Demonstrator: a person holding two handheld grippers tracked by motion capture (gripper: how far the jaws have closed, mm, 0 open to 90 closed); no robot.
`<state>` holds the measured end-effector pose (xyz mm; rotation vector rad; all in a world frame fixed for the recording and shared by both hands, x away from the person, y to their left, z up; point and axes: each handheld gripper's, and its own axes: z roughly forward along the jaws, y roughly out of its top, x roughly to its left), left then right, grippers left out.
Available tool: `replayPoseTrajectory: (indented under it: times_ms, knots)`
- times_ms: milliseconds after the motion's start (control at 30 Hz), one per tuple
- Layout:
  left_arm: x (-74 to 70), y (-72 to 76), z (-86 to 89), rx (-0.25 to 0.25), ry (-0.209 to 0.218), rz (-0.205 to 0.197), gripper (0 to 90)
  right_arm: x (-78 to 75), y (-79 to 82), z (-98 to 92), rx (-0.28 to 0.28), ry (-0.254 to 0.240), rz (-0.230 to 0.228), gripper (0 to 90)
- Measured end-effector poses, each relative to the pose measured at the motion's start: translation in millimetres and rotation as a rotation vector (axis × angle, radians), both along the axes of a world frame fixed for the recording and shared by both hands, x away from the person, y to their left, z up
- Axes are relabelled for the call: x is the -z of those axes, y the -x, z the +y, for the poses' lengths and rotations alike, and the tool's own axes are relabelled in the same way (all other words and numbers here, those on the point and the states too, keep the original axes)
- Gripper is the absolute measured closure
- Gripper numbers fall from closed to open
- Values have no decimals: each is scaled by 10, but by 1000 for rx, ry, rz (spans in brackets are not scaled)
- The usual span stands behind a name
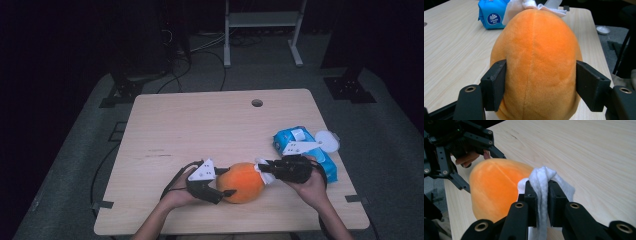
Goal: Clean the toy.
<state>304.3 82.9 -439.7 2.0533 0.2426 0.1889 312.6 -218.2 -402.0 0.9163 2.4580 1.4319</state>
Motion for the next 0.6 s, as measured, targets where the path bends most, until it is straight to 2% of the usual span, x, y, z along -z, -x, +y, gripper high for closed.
replayPoseTrajectory:
  times_ms: [100, 133, 200, 367, 433, 467, 533, 600]
  knots:
    - [0, 11, -18, -5, -10, -1, 310, -52, 58, 132, -41, -3, -19, 787]
    - [4, 6, -8, -5, -11, 1, 310, -60, 73, 173, -51, 9, -30, 787]
    - [12, -9, 18, -7, 0, 12, 310, -63, 72, 187, -55, 14, -33, 787]
    - [10, -22, 19, -14, 18, 25, 306, 9, 0, 14, 4, 25, -9, 788]
    - [6, -8, -9, -14, 4, 16, 295, -3, 16, 7, 11, 16, -8, 788]
    - [4, 5, -24, -16, -1, 9, 291, -24, 37, 47, 2, 28, -22, 788]
    - [-3, 27, -58, -23, -9, 0, 290, -72, 82, 165, -31, 21, -32, 788]
    - [-16, 52, -78, -24, -25, -15, 289, -109, 122, 288, -56, 40, -61, 787]
